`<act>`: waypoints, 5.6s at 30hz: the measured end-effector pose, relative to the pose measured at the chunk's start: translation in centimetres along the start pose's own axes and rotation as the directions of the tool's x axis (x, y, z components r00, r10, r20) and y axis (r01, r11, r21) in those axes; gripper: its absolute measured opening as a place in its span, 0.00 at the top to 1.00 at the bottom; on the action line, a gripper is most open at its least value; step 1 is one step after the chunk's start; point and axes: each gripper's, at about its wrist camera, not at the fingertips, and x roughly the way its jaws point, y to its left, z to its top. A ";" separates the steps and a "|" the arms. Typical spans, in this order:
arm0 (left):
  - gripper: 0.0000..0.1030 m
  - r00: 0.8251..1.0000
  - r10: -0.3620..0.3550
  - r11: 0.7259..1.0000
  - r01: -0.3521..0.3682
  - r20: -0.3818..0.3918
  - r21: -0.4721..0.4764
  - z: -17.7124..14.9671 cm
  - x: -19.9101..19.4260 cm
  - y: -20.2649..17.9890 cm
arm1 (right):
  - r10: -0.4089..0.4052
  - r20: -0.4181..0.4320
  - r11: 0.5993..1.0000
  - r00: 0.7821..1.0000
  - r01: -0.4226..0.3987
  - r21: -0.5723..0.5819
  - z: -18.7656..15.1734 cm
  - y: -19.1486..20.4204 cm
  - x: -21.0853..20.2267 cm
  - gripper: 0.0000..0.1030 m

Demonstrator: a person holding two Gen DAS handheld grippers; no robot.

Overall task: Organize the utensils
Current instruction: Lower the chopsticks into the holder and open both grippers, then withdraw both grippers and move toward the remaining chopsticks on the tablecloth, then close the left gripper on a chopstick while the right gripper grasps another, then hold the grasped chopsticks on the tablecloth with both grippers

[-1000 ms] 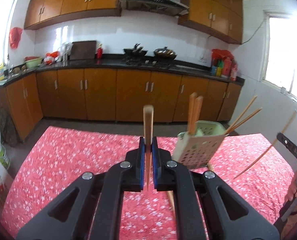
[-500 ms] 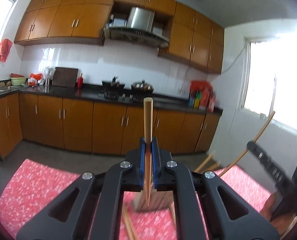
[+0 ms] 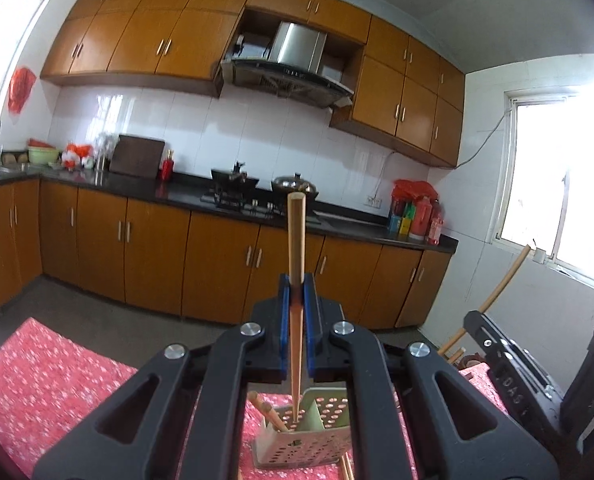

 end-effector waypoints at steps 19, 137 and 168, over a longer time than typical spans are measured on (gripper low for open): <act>0.81 0.999 0.019 1.000 -0.019 -0.037 0.013 -0.6 -1.4 0.6 | -0.027 -0.031 1.000 0.999 0.027 -0.002 0.8 -0.4 -3.4 0.75; 0.89 0.757 0.212 0.967 -0.256 -0.618 0.019 -22.6 -0.8 13.9 | -0.220 -0.668 0.973 0.711 0.204 -0.104 -19.7 -9.1 -0.5 0.91; 0.86 0.744 0.238 0.968 -0.233 -0.624 0.092 -22.9 -2.2 12.5 | -0.217 -0.671 0.975 0.709 0.198 -0.106 -19.5 -8.5 -1.4 0.91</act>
